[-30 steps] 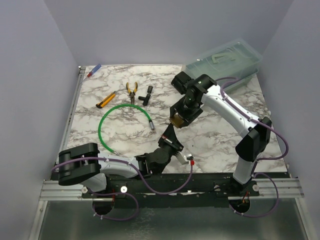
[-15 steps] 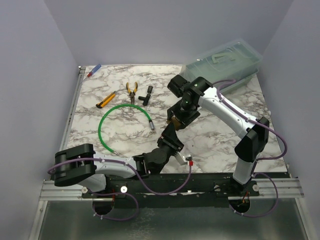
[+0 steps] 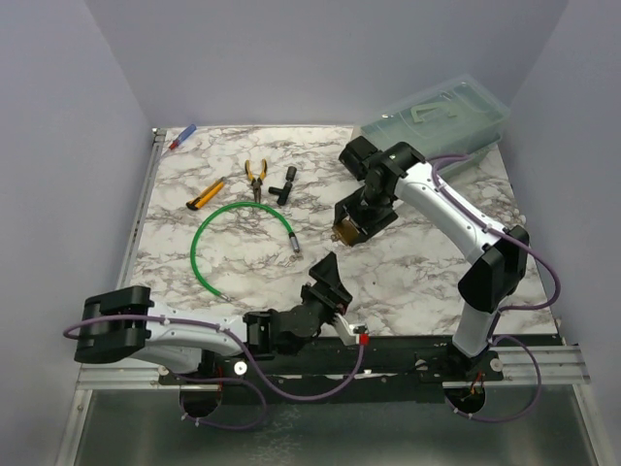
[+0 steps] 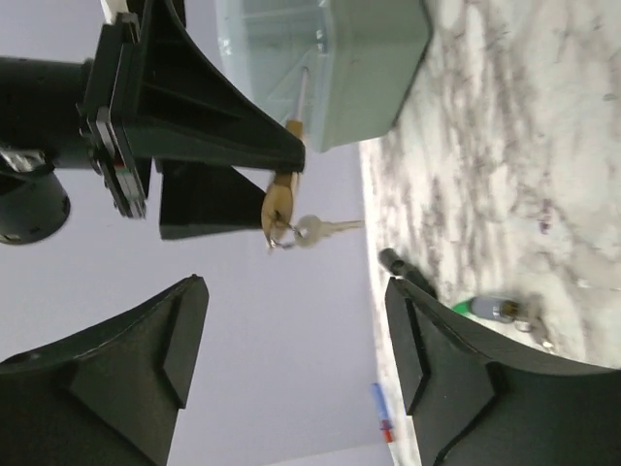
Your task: Unlock with the key
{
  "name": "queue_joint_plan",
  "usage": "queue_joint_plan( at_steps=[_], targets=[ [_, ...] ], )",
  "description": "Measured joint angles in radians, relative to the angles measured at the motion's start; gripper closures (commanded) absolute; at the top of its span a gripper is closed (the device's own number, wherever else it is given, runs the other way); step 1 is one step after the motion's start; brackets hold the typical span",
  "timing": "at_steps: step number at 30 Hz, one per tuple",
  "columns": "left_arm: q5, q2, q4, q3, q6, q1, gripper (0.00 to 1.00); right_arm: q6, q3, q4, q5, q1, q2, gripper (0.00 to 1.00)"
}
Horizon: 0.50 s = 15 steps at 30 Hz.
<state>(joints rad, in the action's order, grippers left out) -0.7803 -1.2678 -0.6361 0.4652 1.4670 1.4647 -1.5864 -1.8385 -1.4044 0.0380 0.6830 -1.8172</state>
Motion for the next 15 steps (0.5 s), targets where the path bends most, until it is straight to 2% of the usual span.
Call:
queue_joint_plan(
  at_steps=[2, 3, 4, 8, 15],
  targets=[
    [-0.004, 0.054, 0.133, 0.017, -0.099, 0.023, 0.03, 0.018, 0.01, 0.003, -0.003, -0.019, 0.003, 1.0],
    [-0.004, 0.077, 0.222, 0.04, -0.164, 0.031, 0.01, 0.026, 0.016, 0.005, -0.007, -0.027, 0.003, 1.0],
    [0.002, 0.1, 0.348, 0.087, -0.259, 0.038, 0.01, 0.04, 0.028, 0.011, -0.009, -0.034, 0.005, 1.0],
    [0.036, 0.149, 0.635, 0.264, -0.556, 0.043, 0.01, 0.093, 0.086, 0.045, -0.015, -0.037, 0.017, 1.0],
    [0.164, 0.229, 0.928, 0.399, -1.005, 0.031, 0.01, 0.231, 0.267, 0.177, -0.055, -0.036, 0.098, 1.0]
  ],
)
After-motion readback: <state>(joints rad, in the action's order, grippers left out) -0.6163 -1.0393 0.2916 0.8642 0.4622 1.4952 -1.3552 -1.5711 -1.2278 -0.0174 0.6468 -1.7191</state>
